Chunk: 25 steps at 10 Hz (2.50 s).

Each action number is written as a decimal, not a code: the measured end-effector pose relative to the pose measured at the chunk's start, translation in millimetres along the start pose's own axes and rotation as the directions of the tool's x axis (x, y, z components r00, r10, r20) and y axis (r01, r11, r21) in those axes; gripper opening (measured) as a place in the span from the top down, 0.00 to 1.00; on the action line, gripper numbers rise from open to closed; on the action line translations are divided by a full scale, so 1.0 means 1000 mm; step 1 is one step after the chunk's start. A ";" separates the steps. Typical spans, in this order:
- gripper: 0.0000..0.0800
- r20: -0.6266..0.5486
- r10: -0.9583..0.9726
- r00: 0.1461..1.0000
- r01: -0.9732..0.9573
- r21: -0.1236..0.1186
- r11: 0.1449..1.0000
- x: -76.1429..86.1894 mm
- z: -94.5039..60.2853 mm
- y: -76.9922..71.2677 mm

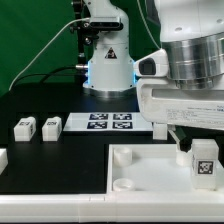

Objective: Assemble one leg

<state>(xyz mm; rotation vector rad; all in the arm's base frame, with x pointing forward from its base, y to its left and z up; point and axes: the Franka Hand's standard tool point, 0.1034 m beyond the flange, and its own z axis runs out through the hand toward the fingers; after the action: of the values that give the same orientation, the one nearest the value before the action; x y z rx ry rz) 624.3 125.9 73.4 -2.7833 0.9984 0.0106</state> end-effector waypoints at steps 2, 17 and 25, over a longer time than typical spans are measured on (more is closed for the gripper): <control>0.19 -0.030 -0.350 0.936 0.349 -0.036 0.936 0.005 -0.004 -0.004; 0.62 0.035 0.792 0.610 -0.792 0.030 0.609 -0.001 0.001 -0.007; 0.20 0.014 0.324 0.946 -0.324 0.029 0.945 0.005 0.000 0.001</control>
Offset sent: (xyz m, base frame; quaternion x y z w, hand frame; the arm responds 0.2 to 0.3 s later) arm 0.0000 0.0000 0.0000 0.0000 0.0000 -0.1790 0.9838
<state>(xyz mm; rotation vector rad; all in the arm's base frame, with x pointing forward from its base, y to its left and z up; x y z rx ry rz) 627.2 122.1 73.1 -2.5553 1.4291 0.0517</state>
